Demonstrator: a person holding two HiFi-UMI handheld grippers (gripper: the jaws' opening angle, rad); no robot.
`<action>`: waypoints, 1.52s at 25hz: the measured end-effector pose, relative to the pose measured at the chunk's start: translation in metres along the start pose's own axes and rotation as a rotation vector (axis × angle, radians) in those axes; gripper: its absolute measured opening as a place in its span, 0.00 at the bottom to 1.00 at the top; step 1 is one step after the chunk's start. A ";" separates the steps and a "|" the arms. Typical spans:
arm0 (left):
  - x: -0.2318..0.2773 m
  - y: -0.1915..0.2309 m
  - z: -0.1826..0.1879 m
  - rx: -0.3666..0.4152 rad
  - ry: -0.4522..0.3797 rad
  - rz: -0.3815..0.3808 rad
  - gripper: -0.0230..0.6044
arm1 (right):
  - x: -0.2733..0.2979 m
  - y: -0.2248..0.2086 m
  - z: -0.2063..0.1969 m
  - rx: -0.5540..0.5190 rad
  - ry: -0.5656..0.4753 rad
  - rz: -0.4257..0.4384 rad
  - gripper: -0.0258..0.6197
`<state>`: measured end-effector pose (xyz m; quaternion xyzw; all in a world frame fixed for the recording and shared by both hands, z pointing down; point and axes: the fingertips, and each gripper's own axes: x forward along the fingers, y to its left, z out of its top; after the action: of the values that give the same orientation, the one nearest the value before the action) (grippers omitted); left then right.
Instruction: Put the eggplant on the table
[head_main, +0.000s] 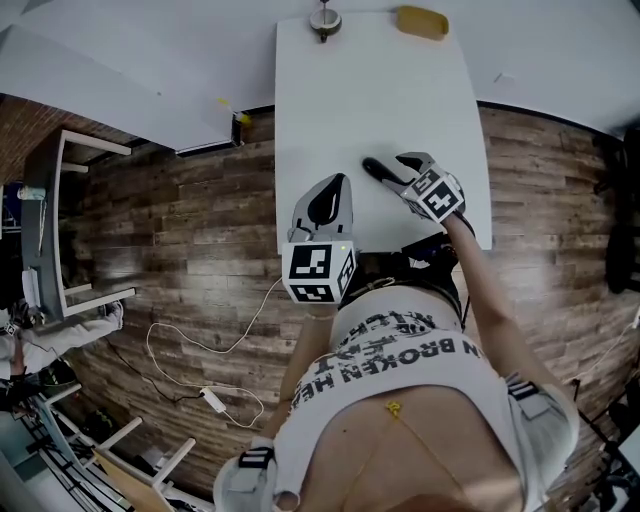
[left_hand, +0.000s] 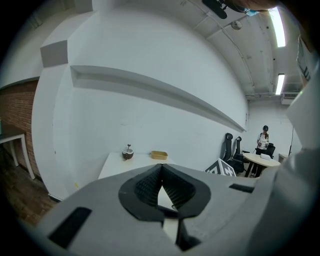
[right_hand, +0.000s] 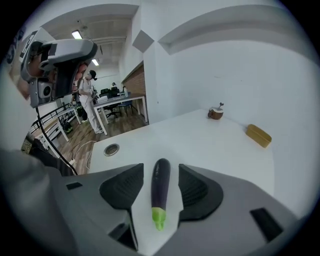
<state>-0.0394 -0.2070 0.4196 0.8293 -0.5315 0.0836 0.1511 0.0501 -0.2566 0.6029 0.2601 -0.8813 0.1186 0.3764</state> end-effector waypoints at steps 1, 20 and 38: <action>0.001 0.000 0.000 0.001 0.000 -0.003 0.03 | -0.003 0.000 0.004 -0.010 -0.010 -0.007 0.34; 0.024 -0.015 0.000 0.008 0.011 -0.076 0.03 | -0.069 0.014 0.044 -0.032 -0.179 -0.077 0.05; 0.031 -0.046 0.049 0.081 -0.094 -0.174 0.03 | -0.174 0.031 0.151 -0.081 -0.623 -0.159 0.05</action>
<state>0.0140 -0.2318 0.3756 0.8807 -0.4602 0.0527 0.0990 0.0433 -0.2274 0.3718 0.3368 -0.9350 -0.0315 0.1068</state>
